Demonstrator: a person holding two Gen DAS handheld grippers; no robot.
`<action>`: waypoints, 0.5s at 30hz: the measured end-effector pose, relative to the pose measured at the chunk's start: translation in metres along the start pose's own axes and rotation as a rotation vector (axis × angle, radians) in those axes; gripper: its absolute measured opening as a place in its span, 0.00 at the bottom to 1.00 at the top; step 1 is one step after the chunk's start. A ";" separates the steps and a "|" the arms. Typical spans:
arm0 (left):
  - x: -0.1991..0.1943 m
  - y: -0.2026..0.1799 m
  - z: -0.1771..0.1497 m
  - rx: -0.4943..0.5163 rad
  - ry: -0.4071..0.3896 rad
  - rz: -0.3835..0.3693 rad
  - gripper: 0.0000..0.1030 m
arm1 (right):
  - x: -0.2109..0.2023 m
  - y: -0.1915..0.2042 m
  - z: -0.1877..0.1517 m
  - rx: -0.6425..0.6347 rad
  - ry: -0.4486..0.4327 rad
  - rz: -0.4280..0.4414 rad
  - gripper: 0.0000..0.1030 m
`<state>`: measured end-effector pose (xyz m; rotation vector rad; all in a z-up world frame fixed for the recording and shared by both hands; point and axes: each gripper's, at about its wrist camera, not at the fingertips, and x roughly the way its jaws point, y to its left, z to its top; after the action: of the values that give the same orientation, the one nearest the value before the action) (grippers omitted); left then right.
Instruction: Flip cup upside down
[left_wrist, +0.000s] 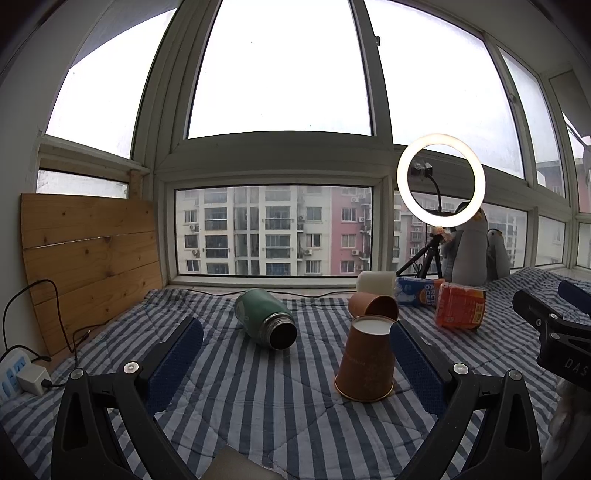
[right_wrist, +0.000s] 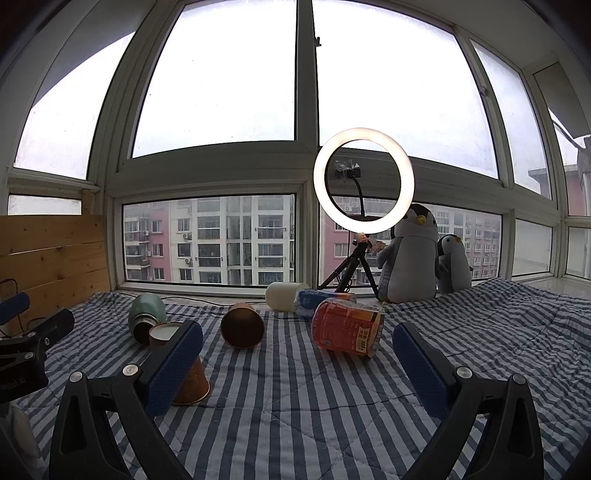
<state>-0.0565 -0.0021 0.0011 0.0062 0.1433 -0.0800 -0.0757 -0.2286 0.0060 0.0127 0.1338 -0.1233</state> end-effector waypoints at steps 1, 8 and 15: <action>0.000 0.000 0.000 0.000 0.000 0.000 0.99 | 0.000 0.000 0.000 0.001 -0.001 -0.001 0.99; 0.000 0.000 0.000 -0.001 -0.003 0.002 1.00 | -0.001 0.000 0.000 0.001 -0.001 0.000 0.99; 0.000 0.001 0.000 -0.003 -0.002 0.007 1.00 | -0.001 0.000 0.000 0.000 0.001 0.001 0.99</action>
<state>-0.0569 -0.0014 0.0012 0.0036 0.1417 -0.0731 -0.0763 -0.2289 0.0063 0.0131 0.1346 -0.1228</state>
